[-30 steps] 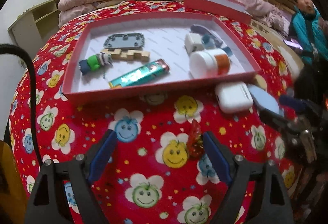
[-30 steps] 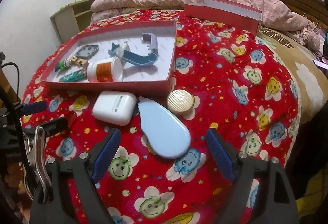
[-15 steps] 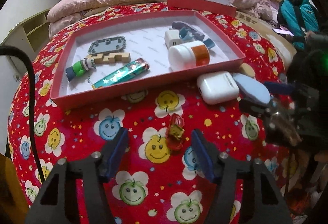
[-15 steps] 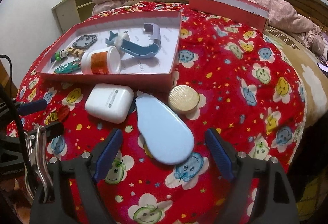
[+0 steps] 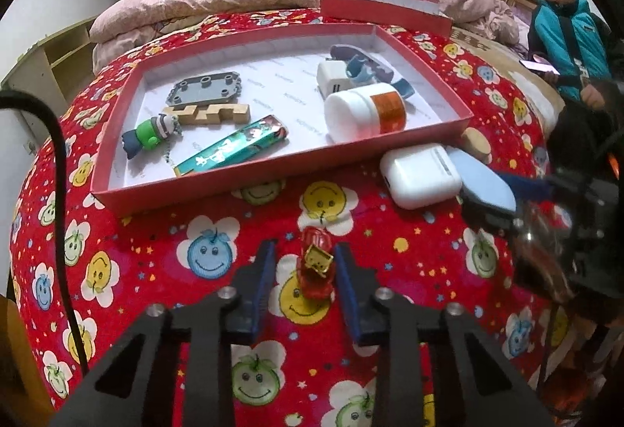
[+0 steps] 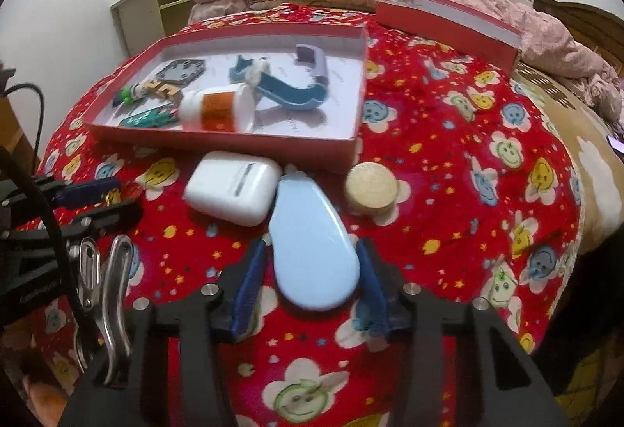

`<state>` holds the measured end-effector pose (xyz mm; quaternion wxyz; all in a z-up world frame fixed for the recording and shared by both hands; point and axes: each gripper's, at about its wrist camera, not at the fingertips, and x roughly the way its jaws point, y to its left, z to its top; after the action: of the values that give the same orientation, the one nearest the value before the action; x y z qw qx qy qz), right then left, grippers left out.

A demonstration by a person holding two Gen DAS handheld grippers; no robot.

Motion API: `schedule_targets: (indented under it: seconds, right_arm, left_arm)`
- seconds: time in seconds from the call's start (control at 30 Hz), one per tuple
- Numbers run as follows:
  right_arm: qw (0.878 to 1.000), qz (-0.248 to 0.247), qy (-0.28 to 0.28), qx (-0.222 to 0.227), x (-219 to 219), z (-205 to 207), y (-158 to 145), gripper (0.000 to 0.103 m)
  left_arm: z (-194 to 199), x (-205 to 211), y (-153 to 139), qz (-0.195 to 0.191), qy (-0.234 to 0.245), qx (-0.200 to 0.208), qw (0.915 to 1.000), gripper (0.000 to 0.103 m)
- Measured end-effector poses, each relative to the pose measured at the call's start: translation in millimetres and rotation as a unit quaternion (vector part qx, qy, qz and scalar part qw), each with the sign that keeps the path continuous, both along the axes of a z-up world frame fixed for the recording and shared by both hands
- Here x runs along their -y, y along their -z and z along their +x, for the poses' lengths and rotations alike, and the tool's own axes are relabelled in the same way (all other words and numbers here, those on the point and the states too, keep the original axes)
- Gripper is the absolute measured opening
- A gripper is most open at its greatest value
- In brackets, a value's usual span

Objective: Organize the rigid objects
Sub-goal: 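Grasp the small red toy figure with the left gripper while the right gripper grasps the pale blue oval, then carry the red figure and pale blue oval over the tray with both grippers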

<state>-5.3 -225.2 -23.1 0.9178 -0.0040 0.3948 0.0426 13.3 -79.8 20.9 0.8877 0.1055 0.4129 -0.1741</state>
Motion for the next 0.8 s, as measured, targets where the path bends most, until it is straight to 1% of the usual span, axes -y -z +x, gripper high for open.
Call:
schedule_targets:
  seconds: [0.07,0.3,0.43,0.47,0.5,0.53,0.57,0.8]
  right_arm:
    - [1.000,-0.004,-0.004,-0.001,-3.7,0.0,0.0,0.049]
    - [1.000,-0.010,-0.010,-0.003,-5.9,5.8,0.5,0.051]
    - [1.000,-0.012,-0.003,0.002,-7.1,6.4,1.1,0.051]
    - [1.000,-0.012,0.000,0.002,-7.4,5.7,1.1,0.051]
    - [1.000,-0.012,0.003,0.003,-7.6,5.1,0.9,0.048]
    - [1.000,-0.012,0.006,0.003,-7.7,4.8,0.8,0.042]
    - [1.000,-0.011,0.009,0.004,-7.6,4.1,0.5,0.041]
    - [1.000,0.006,0.018,0.002,-7.6,-4.1,-1.9,0.041]
  left_arm:
    - [1.0,-1.7,-0.3,-0.005,-0.002,-0.002,1.0000,0.028]
    - [3.7,-1.4,-0.3,-0.009,0.000,0.001,1.0000,0.028]
    - [4.7,-5.4,-0.5,-0.018,-0.002,0.000,0.9998,0.023]
    - [4.9,-7.1,-0.9,-0.022,-0.003,-0.002,0.9997,0.021]
    - [5.1,-9.1,-1.2,-0.026,-0.005,-0.004,0.9996,0.020]
    - [5.4,-11.3,-1.6,-0.031,-0.006,-0.007,0.9995,0.020]
    - [5.1,-12.3,-1.7,-0.034,-0.007,-0.009,0.9994,0.020]
    - [0.9,-20.8,-6.2,-0.043,-0.007,-0.010,0.9990,0.020]
